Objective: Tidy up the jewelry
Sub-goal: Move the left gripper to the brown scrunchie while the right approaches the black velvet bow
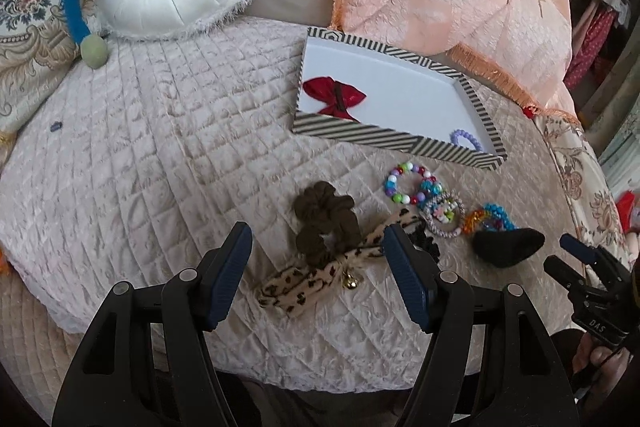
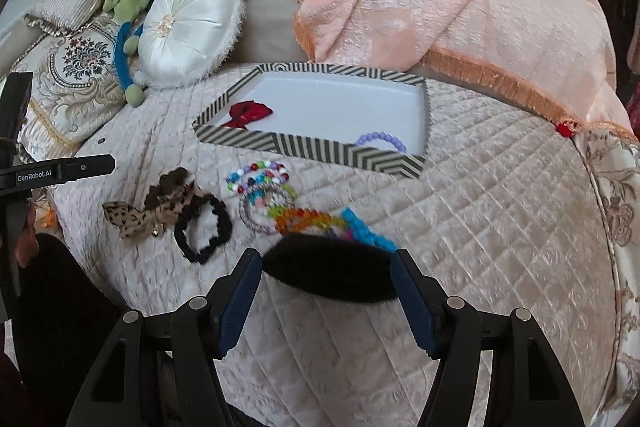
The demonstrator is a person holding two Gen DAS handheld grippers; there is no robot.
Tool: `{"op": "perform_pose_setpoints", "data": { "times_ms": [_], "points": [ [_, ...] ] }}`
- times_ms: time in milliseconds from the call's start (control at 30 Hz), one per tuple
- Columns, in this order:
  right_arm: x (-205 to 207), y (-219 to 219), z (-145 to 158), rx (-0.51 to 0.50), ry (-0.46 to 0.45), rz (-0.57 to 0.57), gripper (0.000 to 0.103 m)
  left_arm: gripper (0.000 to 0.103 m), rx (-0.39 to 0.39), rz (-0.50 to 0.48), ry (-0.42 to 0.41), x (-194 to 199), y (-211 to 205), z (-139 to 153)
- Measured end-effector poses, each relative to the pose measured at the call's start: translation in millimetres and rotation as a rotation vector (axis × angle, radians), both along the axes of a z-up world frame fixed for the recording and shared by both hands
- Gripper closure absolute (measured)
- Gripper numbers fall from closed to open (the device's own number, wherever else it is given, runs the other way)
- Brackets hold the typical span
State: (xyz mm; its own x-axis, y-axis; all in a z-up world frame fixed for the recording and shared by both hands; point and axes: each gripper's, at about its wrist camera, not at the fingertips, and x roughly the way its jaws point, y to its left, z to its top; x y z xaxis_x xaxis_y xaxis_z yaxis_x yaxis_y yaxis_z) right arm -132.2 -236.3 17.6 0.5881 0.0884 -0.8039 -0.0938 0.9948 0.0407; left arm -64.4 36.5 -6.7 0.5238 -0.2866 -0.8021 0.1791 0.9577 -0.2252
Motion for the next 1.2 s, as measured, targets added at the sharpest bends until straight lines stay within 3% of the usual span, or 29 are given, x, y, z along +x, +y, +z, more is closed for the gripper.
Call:
{"op": "perform_pose_setpoints", "data": {
  "times_ms": [533,733,867,1067,1200],
  "points": [
    [14,-43,14,0.048,-0.007,-0.064,0.038,0.034,-0.026,-0.012,0.035,8,-3,-15],
    [31,-43,1,0.109,0.029,-0.068,0.038,0.034,-0.036,0.0,0.068,16,-5,-27],
    [44,-39,-24,0.077,0.118,-0.059,0.038,0.034,-0.017,-0.011,0.064,13,-10,-27],
    [18,-24,-52,0.042,0.222,0.017,0.038,0.034,-0.028,0.014,0.068,18,-2,-29],
    [6,-30,-47,0.05,0.191,0.008,0.038,0.034,-0.034,0.013,0.069,18,-3,-29]
  ]
}}
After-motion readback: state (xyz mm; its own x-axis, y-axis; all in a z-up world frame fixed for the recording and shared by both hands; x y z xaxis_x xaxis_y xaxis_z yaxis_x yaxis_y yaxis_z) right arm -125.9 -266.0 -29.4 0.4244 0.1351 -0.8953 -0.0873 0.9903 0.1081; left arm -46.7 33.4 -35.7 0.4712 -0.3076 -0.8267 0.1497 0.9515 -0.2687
